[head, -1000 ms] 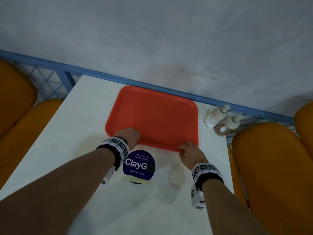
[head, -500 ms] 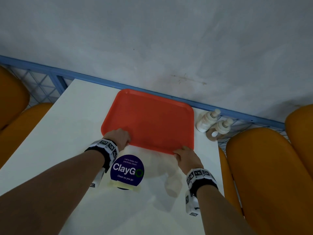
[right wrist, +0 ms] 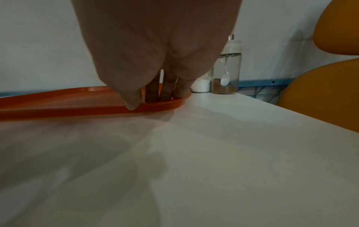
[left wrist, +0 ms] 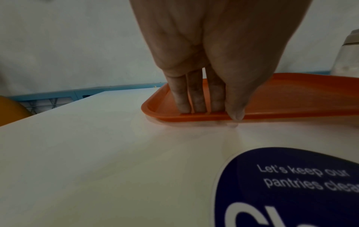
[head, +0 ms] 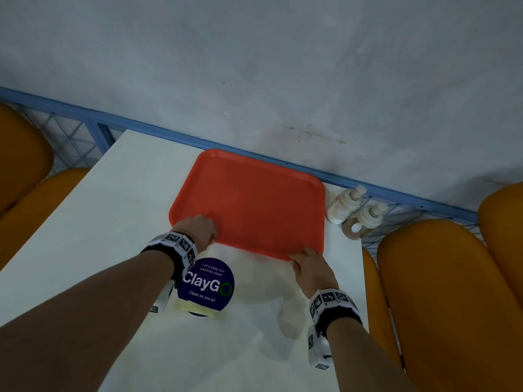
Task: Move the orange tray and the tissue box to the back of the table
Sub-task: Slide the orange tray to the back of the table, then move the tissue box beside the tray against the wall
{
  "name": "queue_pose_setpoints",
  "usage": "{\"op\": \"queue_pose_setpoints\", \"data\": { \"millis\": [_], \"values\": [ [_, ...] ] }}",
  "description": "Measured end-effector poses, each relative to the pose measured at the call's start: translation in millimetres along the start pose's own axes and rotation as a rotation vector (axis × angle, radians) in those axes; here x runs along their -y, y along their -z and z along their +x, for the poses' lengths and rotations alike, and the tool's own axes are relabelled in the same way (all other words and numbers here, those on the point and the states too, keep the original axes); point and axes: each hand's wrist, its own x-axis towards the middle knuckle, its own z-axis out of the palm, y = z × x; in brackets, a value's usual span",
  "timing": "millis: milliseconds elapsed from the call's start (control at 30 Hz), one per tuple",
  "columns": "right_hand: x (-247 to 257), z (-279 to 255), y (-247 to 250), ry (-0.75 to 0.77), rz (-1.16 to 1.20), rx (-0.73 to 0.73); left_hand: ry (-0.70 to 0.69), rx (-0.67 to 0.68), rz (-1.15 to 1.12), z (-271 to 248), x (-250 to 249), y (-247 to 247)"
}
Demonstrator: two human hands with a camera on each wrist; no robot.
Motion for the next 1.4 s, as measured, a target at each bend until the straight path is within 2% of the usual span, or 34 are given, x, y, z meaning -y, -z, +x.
{"op": "queue_pose_setpoints", "data": {
  "millis": [466, 700, 766, 966, 1133, 1266, 1333, 1399],
  "values": [
    [3, -1, -1, 0.017, -0.033, -0.012, -0.017, -0.009, -0.027, 3, 5, -2],
    [22, -4, 14, -0.092, -0.115, 0.183, -0.146, 0.061, -0.023, -9, 14, -1],
    [37, -17, 20, -0.099, -0.107, 0.161, -0.191, 0.052, -0.055, -23, 24, -3],
    [108, -90, 10, -0.053, 0.096, 0.098, -0.259, 0.085, -0.115, -104, 74, 7],
    [212, -173, -23, 0.115, 0.287, -0.037, -0.305, 0.016, -0.196, -205, 147, -2],
    [303, -228, -60, 0.223, 0.492, -0.123, -0.251, -0.064, -0.319, -286, 214, -34],
    [339, -245, -83, 0.249, 0.531, -0.100, -0.184, -0.055, -0.345, -324, 246, -54],
    [368, -260, -105, 0.187, 0.593, -0.034, -0.129, -0.031, -0.369, -358, 273, -73]
  ]
}}
